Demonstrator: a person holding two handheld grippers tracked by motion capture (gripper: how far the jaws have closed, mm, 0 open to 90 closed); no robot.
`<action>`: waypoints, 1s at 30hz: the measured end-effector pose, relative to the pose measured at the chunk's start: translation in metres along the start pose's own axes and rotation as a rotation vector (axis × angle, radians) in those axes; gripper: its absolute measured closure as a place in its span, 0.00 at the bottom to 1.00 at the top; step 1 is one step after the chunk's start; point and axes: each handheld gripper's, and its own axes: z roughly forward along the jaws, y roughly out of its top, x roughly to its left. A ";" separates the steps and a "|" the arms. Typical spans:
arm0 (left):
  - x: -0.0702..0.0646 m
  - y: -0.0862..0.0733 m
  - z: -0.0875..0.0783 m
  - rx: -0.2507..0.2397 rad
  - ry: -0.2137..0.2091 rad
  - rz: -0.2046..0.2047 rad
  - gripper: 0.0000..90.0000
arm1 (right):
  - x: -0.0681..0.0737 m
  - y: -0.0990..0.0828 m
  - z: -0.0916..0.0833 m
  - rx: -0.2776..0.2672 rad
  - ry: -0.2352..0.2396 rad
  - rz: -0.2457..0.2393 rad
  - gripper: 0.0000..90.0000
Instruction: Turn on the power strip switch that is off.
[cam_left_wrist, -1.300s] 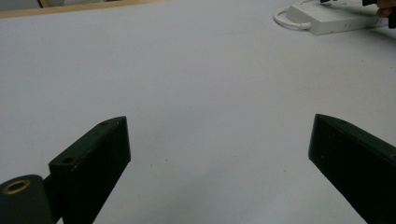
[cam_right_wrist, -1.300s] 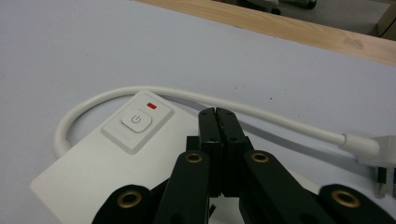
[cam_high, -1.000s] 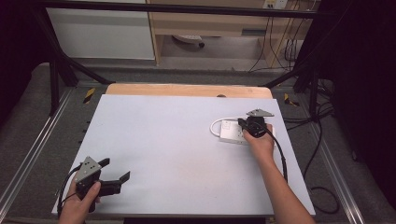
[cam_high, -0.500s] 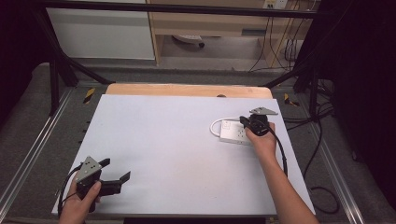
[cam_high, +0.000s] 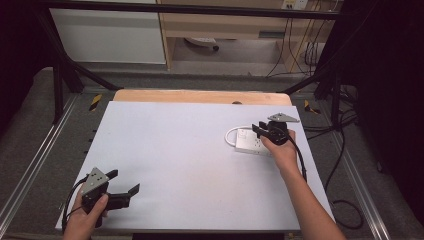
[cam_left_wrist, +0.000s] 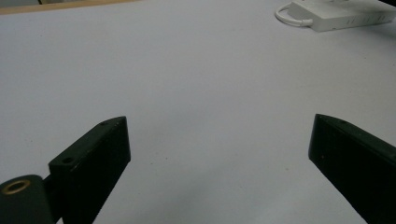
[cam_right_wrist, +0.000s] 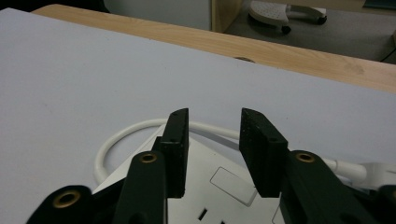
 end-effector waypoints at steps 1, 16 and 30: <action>0.000 0.000 0.000 -0.001 0.000 -0.001 0.06 | 0.001 0.000 0.000 -0.007 -0.001 -0.002 0.64; 0.000 0.000 0.000 0.001 0.002 0.001 0.06 | 0.008 0.001 0.000 -0.006 0.013 0.017 0.28; 0.000 0.000 0.000 0.001 0.000 0.002 0.06 | 0.018 0.008 -0.012 -0.043 0.026 0.004 0.04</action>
